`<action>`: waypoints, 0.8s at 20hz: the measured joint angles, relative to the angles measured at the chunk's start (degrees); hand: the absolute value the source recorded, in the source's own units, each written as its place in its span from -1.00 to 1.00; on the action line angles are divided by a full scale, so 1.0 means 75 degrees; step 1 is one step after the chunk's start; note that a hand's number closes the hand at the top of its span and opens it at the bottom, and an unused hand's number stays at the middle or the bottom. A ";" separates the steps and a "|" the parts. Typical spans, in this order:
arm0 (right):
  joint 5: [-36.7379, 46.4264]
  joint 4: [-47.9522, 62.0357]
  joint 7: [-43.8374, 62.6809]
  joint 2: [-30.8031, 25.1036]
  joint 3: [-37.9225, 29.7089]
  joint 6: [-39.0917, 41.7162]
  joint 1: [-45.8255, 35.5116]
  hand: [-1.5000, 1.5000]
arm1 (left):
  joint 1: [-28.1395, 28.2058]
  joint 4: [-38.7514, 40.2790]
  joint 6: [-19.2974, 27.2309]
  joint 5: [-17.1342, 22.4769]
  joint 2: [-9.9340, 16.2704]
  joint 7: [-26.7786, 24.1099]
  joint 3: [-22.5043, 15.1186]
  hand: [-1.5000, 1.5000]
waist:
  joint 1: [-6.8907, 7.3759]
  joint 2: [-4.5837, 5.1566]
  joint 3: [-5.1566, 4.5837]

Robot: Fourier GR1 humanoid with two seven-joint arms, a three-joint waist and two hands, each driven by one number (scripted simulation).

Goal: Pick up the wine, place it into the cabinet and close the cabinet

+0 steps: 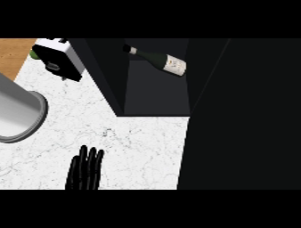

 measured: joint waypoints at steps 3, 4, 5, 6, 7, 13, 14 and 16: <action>-0.0037 0.0007 0.0018 0.0109 0.0316 0.0097 0.0179 1.00 | 0.0349 -0.0267 -0.0362 0.0145 0.0469 -0.0150 0.0298 -1.00 | 0.0002 0.0001 -0.0002; -0.0059 0.0007 0.0116 0.0117 0.0398 0.0101 0.0221 1.00 | 0.0472 -0.0285 -0.0554 0.0274 0.0608 -0.0234 0.0476 -1.00 | 0.0003 0.0001 -0.0005; -0.0079 0.0025 0.0137 0.0181 0.0523 0.0124 0.0343 1.00 | 0.0631 -0.0402 -0.0672 0.0336 0.0758 -0.0303 0.0558 -1.00 | 0.0012 0.0000 -0.0005; -0.0101 0.0025 0.0216 0.0247 0.0695 0.0113 0.0434 1.00 | 0.0758 -0.0558 -0.0710 0.0356 0.0874 -0.0320 0.0592 -1.00 | 0.0014 -0.0005 -0.0005; -0.0123 0.0018 0.0255 0.0311 0.0866 0.0119 0.0590 1.00 | 0.0862 -0.0624 -0.0803 0.0436 0.1006 -0.0352 0.0731 -1.00 | 0.0005 -0.0008 -0.0005; -0.0217 0.0005 0.0716 0.0573 0.1763 -0.0011 0.0792 1.00 | 0.1384 -0.1018 -0.1415 0.0974 0.1550 -0.0554 0.1676 -1.00 | 0.0023 -0.0007 -0.0008; -0.0217 0.0007 0.0744 0.0594 0.2006 0.0035 0.0796 1.00 | 0.1499 -0.1127 -0.1502 0.1079 0.1665 -0.0566 0.1843 -1.00 | 0.0034 -0.0011 -0.0008; -0.0211 0.0007 0.0808 0.0599 0.2373 0.0119 0.0660 1.00 | 0.1743 -0.1373 -0.1665 0.1270 0.1908 -0.0581 0.2170 -1.00 | 0.0060 -0.0017 -0.0009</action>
